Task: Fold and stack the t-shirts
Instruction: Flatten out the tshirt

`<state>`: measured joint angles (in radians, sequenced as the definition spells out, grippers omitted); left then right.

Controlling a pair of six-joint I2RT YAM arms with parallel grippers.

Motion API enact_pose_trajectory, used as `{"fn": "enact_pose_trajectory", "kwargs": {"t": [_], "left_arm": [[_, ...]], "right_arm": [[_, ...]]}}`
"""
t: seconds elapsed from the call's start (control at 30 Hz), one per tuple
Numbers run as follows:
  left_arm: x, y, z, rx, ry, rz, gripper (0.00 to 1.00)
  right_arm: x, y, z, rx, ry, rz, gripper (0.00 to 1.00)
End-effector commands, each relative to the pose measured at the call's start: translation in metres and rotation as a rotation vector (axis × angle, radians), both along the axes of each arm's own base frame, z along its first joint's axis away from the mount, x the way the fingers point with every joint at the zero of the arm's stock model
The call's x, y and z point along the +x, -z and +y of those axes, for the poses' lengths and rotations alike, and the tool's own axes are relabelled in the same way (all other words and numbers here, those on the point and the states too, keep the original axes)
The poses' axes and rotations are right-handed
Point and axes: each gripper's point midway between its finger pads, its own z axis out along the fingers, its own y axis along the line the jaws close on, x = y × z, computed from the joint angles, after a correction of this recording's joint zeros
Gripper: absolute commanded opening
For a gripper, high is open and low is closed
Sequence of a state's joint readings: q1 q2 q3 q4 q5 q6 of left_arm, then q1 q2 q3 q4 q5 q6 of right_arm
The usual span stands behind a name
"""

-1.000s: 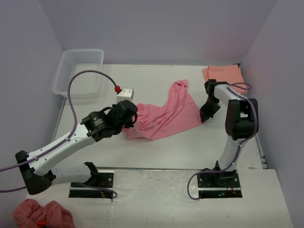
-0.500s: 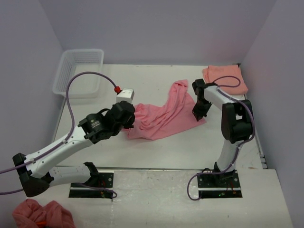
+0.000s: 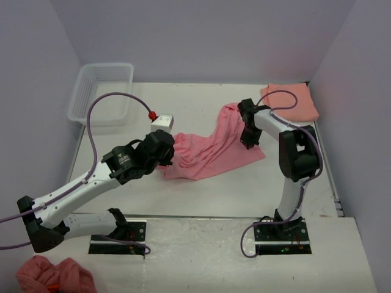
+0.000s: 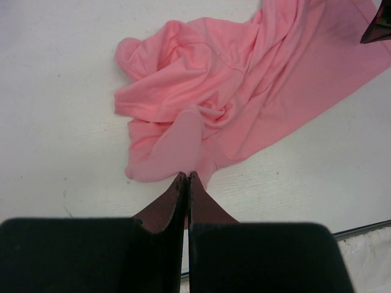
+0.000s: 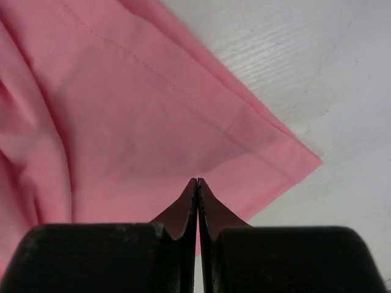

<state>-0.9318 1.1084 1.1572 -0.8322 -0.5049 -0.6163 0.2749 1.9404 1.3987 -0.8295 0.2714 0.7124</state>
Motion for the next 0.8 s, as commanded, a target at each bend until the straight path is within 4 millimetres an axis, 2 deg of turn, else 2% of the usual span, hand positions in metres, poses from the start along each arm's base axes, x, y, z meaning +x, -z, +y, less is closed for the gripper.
{"fn": "enact_pose_trajectory", "kwargs": {"t": [0.0,0.03,0.13,0.3,0.47,0.5,0.7,0.77], "left_arm": [[0.003,-0.011,-0.001,-0.009,0.002,-0.026,0.00],[0.003,-0.010,-0.002,-0.009,0.003,-0.022,0.00],[0.004,-0.010,-0.005,-0.010,0.010,-0.015,0.00],[0.004,-0.014,-0.005,-0.007,0.012,-0.013,0.00],[0.002,-0.018,0.003,0.006,-0.003,-0.021,0.00],[0.001,-0.018,0.004,0.006,-0.005,-0.022,0.00],[-0.002,-0.020,0.015,0.017,-0.027,-0.027,0.00],[-0.003,-0.021,0.019,0.031,-0.038,-0.028,0.00]], "right_arm": [[0.011,0.003,0.020,-0.002,-0.030,-0.011,0.00],[0.014,0.001,0.030,0.015,-0.041,-0.016,0.00],[0.012,0.005,0.045,-0.007,-0.068,0.000,0.00],[-0.007,0.014,0.070,0.035,-0.087,0.036,0.00],[-0.038,0.034,0.083,0.047,-0.112,0.102,0.00],[-0.050,0.040,0.086,0.037,-0.125,0.123,0.00],[-0.094,0.058,0.104,0.033,-0.158,0.177,0.00],[-0.103,0.062,0.109,0.050,-0.162,0.184,0.00]]}}
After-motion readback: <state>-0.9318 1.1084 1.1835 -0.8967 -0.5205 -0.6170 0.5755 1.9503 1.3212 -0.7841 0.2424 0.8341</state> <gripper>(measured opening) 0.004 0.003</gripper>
